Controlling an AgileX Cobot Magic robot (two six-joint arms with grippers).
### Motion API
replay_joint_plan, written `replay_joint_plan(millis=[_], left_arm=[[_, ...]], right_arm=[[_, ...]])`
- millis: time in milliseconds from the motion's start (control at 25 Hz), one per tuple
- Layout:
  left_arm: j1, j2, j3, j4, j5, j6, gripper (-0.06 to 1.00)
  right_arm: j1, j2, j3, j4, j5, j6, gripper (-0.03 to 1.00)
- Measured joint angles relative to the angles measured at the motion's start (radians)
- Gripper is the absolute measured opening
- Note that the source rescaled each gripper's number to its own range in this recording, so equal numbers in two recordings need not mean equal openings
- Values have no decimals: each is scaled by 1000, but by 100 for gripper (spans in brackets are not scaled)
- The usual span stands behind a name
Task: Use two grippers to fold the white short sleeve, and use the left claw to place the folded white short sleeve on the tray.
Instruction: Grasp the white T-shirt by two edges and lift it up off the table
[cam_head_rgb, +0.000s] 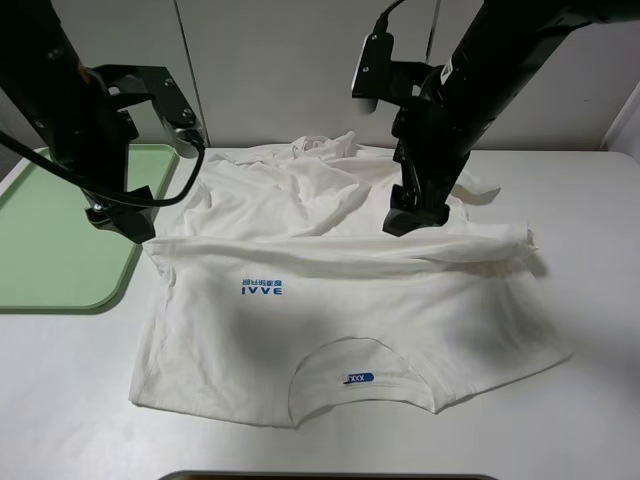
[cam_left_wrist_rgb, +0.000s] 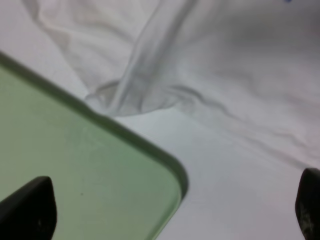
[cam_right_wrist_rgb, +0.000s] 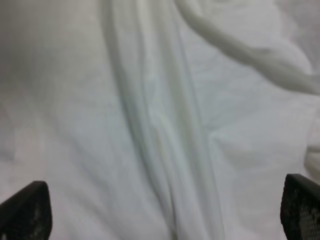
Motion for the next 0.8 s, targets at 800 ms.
replay_joint_plan(millis=[800], left_arm=[[101,59,0,-120,29,500,94]], right_arm=[[-141,0,89,-76,-55,-207,100]])
